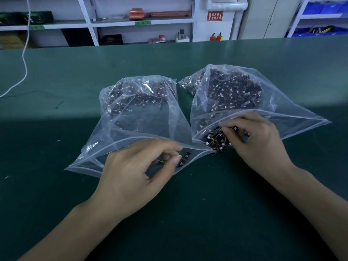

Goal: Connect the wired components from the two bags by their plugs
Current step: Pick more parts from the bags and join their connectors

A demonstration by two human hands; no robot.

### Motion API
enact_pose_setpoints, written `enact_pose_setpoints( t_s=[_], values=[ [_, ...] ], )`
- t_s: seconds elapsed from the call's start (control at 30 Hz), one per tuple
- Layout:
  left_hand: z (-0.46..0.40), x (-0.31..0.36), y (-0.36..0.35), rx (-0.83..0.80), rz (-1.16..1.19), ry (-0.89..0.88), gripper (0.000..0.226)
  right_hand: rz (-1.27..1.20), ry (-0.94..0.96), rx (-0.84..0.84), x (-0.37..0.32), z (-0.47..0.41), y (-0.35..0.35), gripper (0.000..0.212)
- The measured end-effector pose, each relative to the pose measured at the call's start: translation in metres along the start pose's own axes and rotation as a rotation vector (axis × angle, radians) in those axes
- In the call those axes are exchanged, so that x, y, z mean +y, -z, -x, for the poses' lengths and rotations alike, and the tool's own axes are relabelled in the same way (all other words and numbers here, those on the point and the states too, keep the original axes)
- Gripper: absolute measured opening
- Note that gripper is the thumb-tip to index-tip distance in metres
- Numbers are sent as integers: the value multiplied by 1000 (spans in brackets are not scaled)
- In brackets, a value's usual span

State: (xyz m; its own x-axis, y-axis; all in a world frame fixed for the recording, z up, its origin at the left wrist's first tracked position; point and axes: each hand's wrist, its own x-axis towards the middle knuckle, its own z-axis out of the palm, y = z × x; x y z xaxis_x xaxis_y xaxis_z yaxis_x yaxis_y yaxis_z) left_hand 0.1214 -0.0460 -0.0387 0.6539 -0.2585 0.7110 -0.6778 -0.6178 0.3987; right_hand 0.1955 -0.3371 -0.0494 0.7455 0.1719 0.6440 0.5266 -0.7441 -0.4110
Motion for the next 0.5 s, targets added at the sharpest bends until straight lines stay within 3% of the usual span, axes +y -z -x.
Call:
enact_pose_setpoints(
  t_s=[0.13, 0.27, 0.5],
  values=[
    [-4, 1, 5, -68, -141, -14, 12, -51, -18, -60, -11, 2, -1, 3],
    [-7, -1, 10, -260, -342, 18, 14, -59, -14, -74, -18, 4, -3, 5],
    [-5, -4, 10, -382, -304, 138, 16, -25, -14, -157, -12, 6, -4, 8]
  ],
)
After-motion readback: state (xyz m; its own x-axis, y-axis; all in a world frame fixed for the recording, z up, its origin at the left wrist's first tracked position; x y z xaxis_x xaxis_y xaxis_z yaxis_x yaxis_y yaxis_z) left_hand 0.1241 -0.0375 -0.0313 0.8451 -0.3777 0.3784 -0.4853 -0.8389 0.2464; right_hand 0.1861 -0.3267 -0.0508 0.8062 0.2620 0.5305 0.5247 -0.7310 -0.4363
